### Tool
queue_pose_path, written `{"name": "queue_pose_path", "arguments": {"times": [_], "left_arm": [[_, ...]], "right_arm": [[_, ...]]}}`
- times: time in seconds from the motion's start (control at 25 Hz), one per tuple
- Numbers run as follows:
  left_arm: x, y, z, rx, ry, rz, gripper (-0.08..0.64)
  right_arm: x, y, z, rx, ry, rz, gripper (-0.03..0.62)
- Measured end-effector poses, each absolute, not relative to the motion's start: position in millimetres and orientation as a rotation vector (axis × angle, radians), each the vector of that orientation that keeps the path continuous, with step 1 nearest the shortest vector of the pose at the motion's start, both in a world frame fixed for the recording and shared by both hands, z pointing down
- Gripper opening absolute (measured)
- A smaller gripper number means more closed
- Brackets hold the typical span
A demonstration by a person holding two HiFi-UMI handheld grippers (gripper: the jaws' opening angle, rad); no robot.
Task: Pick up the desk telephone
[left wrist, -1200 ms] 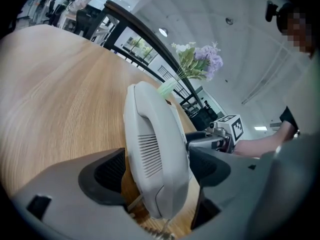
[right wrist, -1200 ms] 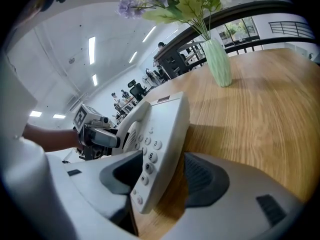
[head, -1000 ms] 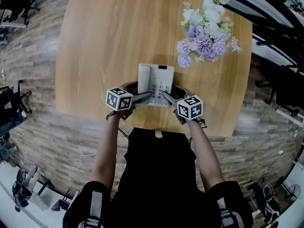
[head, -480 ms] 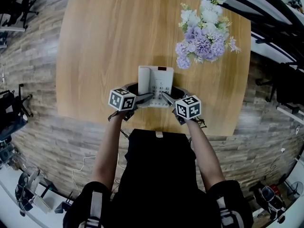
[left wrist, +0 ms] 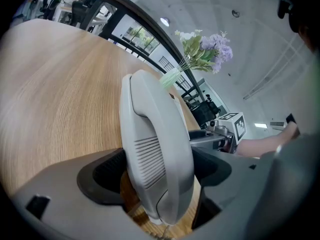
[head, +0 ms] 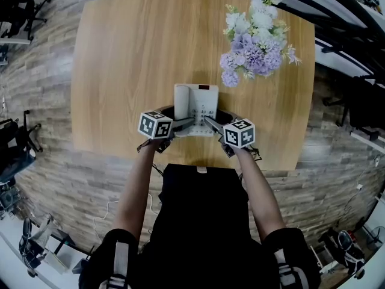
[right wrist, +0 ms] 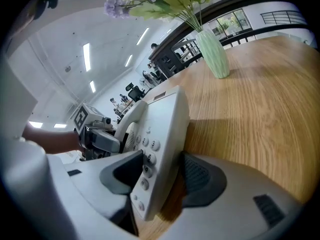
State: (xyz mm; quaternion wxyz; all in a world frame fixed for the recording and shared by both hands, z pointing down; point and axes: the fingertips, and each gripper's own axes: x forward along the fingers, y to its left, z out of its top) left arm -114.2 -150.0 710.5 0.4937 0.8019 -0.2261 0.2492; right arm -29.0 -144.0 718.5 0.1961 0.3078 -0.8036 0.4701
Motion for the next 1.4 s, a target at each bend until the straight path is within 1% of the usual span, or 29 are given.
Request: {"name": "queue_pose_path", "arguments": {"times": [0.76,1.4], "left_arm": [[-113.1,-152.3,710.7,1.943,-0.524,0.604,0.393],[-113.4,-153.0,710.3,1.921,-0.549,0.587,0.393]], "right_arm": [[-30.1,-143.8,723.0,0.782,-2.217,1.463,0.249],[-29.8,-144.5,721.9,0.856,-2.217,1.484,0.247]]}}
